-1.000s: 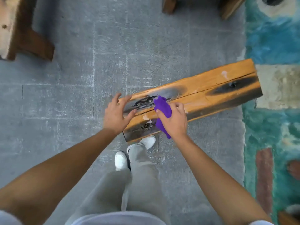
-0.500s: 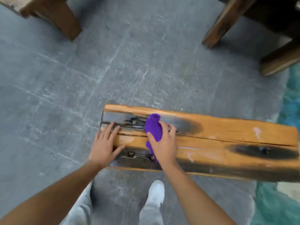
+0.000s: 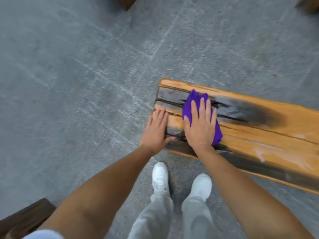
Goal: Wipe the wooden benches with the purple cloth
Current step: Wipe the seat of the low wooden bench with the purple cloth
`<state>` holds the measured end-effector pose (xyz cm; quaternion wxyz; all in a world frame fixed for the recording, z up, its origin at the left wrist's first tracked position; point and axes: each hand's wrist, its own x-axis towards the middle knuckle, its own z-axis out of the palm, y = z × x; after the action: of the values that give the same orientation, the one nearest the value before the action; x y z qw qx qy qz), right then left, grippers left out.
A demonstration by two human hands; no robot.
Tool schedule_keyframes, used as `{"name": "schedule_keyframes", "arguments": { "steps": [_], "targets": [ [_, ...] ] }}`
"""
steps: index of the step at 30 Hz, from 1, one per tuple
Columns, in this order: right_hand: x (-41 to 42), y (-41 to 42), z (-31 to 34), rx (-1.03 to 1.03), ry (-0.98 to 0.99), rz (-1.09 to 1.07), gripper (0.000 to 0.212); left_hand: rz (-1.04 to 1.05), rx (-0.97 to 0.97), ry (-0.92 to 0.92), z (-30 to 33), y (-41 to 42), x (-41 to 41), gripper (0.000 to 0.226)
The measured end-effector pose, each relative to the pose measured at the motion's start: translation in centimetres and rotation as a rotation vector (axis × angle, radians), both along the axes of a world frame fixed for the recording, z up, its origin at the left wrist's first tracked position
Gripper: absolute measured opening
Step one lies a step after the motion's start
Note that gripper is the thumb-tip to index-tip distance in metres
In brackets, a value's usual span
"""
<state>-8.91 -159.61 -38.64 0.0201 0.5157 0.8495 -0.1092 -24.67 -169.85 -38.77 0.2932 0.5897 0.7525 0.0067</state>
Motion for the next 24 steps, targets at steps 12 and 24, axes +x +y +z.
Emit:
{"name": "schedule_keyframes", "arguments": {
  "steps": [12, 24],
  "targets": [
    [2.3, -1.2, -1.2, 0.007, -0.065, 0.020, 0.067, 0.016, -0.066, 0.154, 1.2, -3.3, -6.0, 0.110],
    [3.4, 1.8, -0.1, 0.045, -0.048, -0.266, 0.071, 0.149, -0.055, 0.205, 1.1, -1.7, -0.8, 0.109]
  ]
}}
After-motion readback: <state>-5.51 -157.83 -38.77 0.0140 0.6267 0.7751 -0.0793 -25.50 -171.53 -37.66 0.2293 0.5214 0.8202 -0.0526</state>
